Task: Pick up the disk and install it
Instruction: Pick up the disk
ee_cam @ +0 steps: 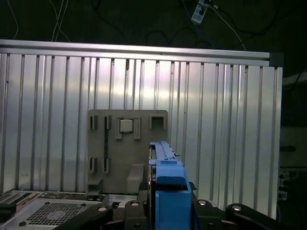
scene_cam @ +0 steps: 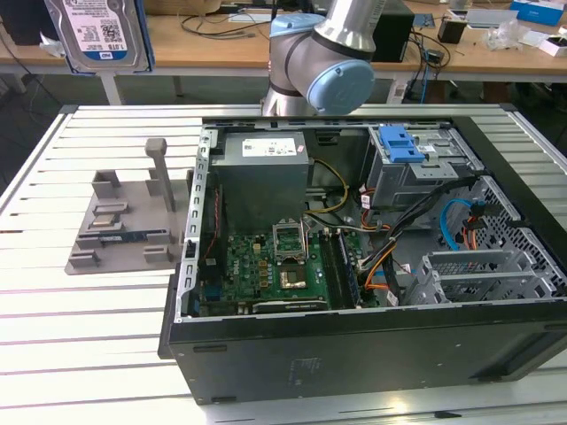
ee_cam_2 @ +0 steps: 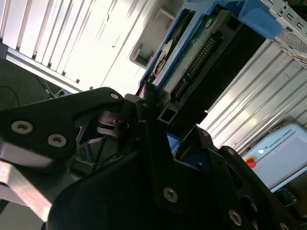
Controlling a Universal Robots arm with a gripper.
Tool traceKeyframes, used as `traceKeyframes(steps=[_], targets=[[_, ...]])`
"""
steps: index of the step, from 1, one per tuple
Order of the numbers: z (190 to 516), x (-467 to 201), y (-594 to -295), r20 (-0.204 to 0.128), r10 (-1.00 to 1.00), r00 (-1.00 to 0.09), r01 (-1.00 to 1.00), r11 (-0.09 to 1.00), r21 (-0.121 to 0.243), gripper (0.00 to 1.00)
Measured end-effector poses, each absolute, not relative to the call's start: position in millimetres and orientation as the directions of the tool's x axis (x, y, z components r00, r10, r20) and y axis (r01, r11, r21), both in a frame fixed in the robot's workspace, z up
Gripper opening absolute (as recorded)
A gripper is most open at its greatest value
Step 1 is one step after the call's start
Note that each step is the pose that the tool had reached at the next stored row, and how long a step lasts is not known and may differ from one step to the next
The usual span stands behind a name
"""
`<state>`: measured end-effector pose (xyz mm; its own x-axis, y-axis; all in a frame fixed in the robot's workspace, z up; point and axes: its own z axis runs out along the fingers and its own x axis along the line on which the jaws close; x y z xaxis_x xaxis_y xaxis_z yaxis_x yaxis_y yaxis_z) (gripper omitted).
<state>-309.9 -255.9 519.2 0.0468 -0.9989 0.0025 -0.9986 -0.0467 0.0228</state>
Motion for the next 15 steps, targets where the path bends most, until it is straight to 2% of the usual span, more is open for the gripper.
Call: traceKeyframes(steps=[15], targets=[[519,-304,-269,0.003,-0.999,0.047,-0.999,-0.047,0.023,0.37]])
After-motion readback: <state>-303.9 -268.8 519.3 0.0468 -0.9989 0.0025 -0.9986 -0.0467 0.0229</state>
